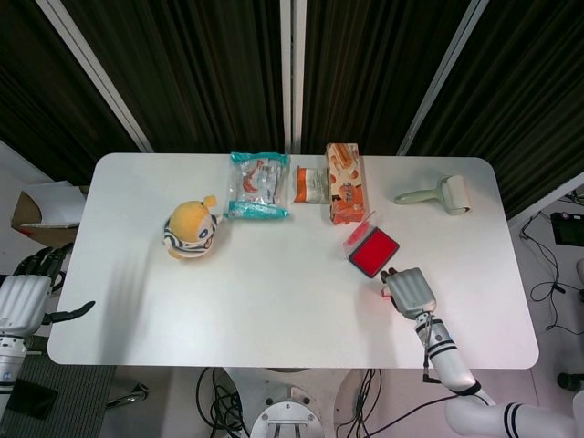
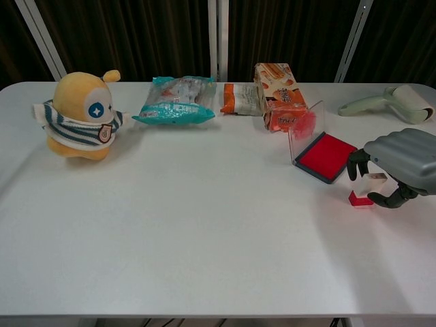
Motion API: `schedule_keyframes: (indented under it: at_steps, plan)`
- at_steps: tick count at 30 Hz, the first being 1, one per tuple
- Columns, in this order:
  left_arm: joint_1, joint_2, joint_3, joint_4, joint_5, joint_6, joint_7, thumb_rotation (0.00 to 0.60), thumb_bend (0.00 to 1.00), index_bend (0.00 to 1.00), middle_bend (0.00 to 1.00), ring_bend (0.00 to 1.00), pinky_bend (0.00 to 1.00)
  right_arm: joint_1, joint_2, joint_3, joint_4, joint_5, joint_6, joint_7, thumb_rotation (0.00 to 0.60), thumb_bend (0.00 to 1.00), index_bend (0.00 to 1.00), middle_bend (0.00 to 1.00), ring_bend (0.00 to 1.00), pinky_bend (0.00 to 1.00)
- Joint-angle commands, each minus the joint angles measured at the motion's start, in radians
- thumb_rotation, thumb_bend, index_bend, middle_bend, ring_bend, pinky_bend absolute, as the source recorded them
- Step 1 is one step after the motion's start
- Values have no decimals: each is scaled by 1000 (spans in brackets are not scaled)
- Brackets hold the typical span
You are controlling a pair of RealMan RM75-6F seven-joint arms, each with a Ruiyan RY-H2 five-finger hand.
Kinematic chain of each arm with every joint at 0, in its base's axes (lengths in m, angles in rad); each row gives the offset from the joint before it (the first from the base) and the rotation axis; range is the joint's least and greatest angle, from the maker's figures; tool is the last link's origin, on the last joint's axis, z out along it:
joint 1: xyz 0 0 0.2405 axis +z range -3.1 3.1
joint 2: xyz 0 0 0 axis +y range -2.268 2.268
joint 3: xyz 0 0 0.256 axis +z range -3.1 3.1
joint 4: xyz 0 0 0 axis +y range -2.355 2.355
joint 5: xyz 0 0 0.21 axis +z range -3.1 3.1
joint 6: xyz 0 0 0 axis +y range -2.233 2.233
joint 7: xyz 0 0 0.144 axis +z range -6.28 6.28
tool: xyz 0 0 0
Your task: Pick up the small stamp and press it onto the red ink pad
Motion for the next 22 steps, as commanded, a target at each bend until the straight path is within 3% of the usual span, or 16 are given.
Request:
schedule_keyframes:
  at_steps: [1,5,9,11,12,14,16,18,22]
  plan:
    - [0,1,0,-1,0,0,0,348,104,54,169,118,199,0,10,-3,-12,1,-4,-6,600,250,330,353,725,931]
    - [2,2,1,-3,2,3,0,347,104,54,169,118,199,-8,51,-15,-61,-2,4,-24,600,225,182,277,725,931]
    - [4,5,-1,-6,-1,7,2,344,104,54,169,118,199,-57,166,-42,-186,-79,104,2,600,186,55,201,719,931]
    - [4,8,-1,-12,0,8,6,346,104,54,169,118,199,-95,231,-53,-240,-133,177,51,600,162,13,156,656,912]
    - [4,12,-2,-18,1,10,9,344,104,54,169,118,199,-121,273,-60,-265,-170,226,91,600,150,2,133,575,880]
    - [3,17,-3,-30,3,12,14,346,104,54,169,118,199,-158,336,-74,-286,-227,290,169,600,131,0,78,337,688]
    - [2,24,-4,-42,5,13,24,349,104,54,169,118,199,-191,387,-80,-264,-293,357,271,600,105,0,14,74,254]
    - [2,27,-6,-50,3,14,30,348,104,54,169,118,199,-219,394,-65,-193,-329,421,381,600,82,0,0,0,15]
    - [-1,24,-7,-51,1,10,33,347,104,53,169,118,199,-249,383,-28,-108,-294,448,486,600,74,0,0,0,0]
